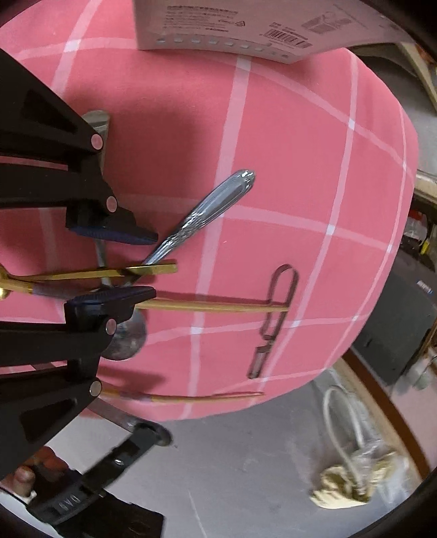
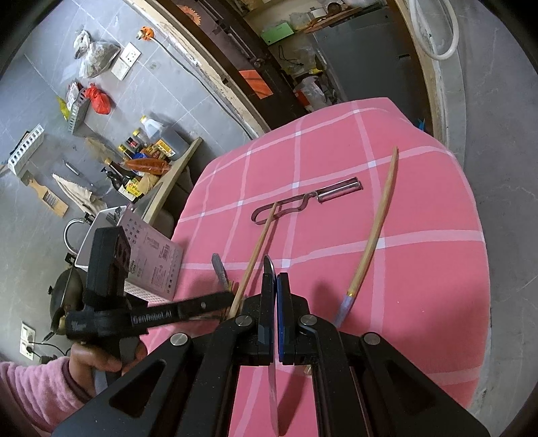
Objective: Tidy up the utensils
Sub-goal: 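Lift both held utensils and carry them toward the white holder, then open the left tool over the holder while the right tool releases its knife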
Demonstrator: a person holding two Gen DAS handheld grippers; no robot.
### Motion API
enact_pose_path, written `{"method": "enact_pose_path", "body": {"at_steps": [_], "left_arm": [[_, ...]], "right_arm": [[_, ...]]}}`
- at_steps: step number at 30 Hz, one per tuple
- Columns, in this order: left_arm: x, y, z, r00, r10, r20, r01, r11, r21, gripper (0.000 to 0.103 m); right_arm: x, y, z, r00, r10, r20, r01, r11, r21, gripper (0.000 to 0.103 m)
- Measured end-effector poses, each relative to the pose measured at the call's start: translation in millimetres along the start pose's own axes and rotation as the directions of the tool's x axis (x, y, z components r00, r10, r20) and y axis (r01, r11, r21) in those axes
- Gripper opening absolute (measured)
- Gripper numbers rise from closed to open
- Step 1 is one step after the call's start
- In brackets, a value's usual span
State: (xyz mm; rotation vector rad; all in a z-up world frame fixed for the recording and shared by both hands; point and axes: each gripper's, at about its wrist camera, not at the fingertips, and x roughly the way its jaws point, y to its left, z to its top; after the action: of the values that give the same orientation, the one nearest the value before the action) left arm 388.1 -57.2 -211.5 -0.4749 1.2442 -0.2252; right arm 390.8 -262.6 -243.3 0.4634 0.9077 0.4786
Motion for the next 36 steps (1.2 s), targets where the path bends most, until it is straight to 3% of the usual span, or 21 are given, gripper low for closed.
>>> {"method": "enact_pose_path", "body": {"at_steps": [3, 6, 11, 16, 23, 30, 33, 36], "left_arm": [[1, -8, -6, 0.999, 0.028, -0.023, -0.027, 0.999, 0.037, 0.017], [5, -8, -10, 0.999, -0.015, -0.051, 0.016, 1.0, 0.01, 0.008], [0, -4, -13, 0.999, -0.035, -0.04, 0.035, 0.999, -0.004, 0.005], [-21, 1, -21, 0.995, -0.094, 0.018, 0.094, 0.996, -0.006, 0.003], [-64, -4, -26, 0.987, -0.098, 0.127, 0.094, 0.995, 0.038, 0.003], [-122, -1, -19, 0.957, -0.125, 0.261, 0.117, 0.992, 0.046, 0.003], [-156, 4, -15, 0.933, -0.137, 0.334, 0.126, 0.991, 0.052, 0.003], [-199, 10, -6, 0.891, -0.144, 0.43, 0.132, 0.99, 0.059, 0.003]], "right_arm": [[1, 1, 1, 1.0, 0.002, 0.0, -0.002, 1.0, 0.001, 0.002], [1, 1, 1, 1.0, 0.001, -0.001, -0.001, 1.0, 0.0, 0.002], [-2, 5, 1, 1.0, 0.003, 0.017, -0.003, 1.0, -0.017, 0.002], [-15, 15, -1, 0.998, 0.001, 0.066, 0.002, 0.999, -0.04, 0.002], [-44, 35, 3, 0.986, -0.01, 0.168, 0.023, 0.997, -0.074, 0.002], [-73, 72, 17, 0.962, 0.023, 0.272, 0.012, 0.992, -0.126, 0.002], [-81, 96, 26, 0.947, 0.066, 0.315, -0.019, 0.988, -0.152, 0.002], [-84, 126, 38, 0.924, 0.129, 0.361, -0.064, 0.98, -0.187, 0.002]]}}
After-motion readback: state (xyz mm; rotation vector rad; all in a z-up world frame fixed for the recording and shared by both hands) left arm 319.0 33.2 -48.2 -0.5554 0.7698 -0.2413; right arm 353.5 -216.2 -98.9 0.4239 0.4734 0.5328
